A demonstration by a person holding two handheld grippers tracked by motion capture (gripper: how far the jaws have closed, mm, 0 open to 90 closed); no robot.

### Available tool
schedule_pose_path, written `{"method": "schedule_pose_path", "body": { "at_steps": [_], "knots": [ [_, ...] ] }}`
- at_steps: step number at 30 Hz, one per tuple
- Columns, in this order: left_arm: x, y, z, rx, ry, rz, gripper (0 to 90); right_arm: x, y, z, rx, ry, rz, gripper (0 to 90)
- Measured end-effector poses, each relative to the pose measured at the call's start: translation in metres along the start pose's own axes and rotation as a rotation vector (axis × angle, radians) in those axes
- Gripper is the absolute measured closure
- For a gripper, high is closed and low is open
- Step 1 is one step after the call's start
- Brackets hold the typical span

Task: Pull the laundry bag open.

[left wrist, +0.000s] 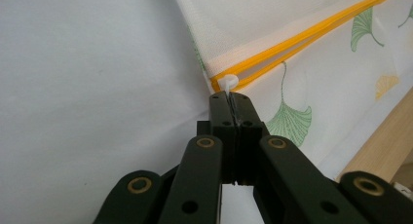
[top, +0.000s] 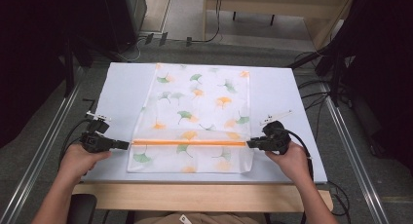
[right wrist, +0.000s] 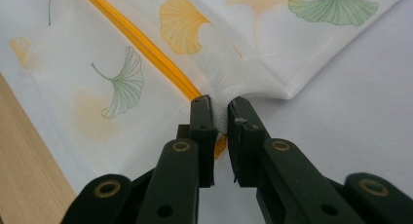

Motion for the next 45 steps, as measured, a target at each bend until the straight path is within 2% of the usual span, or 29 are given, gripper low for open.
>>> {"method": "schedule_pose_path", "body": {
  "at_steps": [10,11,14,19,24,27,30,32,37,39,45],
  "knots": [
    [0.007,-0.014,0.002,0.007,0.007,-0.048,90.0,0.001,-0.016,-0.003,0.032,-0.009,-0.018,81.8],
    [0.008,-0.014,0.0,0.025,0.024,-0.049,90.0,0.001,-0.017,-0.003,0.038,-0.008,-0.016,81.8],
    [0.012,-0.018,-0.001,0.041,0.043,-0.052,90.0,0.002,-0.02,-0.005,0.043,0.001,-0.023,81.5],
    [0.014,-0.021,-0.001,0.053,0.048,-0.059,90.0,0.003,-0.028,-0.007,0.056,-0.006,-0.03,80.7],
    [0.015,-0.021,-0.001,0.054,0.038,-0.061,89.9,0.005,-0.029,-0.008,0.057,-0.005,-0.032,78.9],
    [0.014,-0.021,-0.001,0.06,0.036,-0.064,89.2,0.005,-0.027,-0.008,0.043,-0.006,-0.026,77.2],
    [0.013,-0.021,0.001,0.079,0.01,-0.052,84.3,0.004,-0.025,-0.007,0.046,-0.016,-0.019,71.0],
    [0.012,-0.022,0.001,0.082,0.003,-0.052,80.7,0.003,-0.025,-0.005,0.03,-0.039,-0.017,64.3],
    [0.01,-0.022,0.004,0.09,-0.036,-0.037,73.6,0.0,-0.026,-0.001,0.0,-0.082,-0.045,55.6],
    [0.008,-0.022,0.007,0.099,-0.06,-0.038,69.9,-0.002,-0.027,0.001,-0.005,-0.106,-0.057,53.0],
    [0.002,-0.023,0.015,0.138,-0.129,-0.003,57.0,-0.007,-0.028,0.005,-0.007,-0.148,-0.065,50.9]
  ]
}}
Point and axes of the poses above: each handheld gripper's, and its own axes: x roughly forward along the jaws, z roughly out of its top, y roughly to its left, the point moved 9 cm from there along x, roughly forward along the jaws, and after that the axes turned 4 degrees about x, right-handed, at the moved point
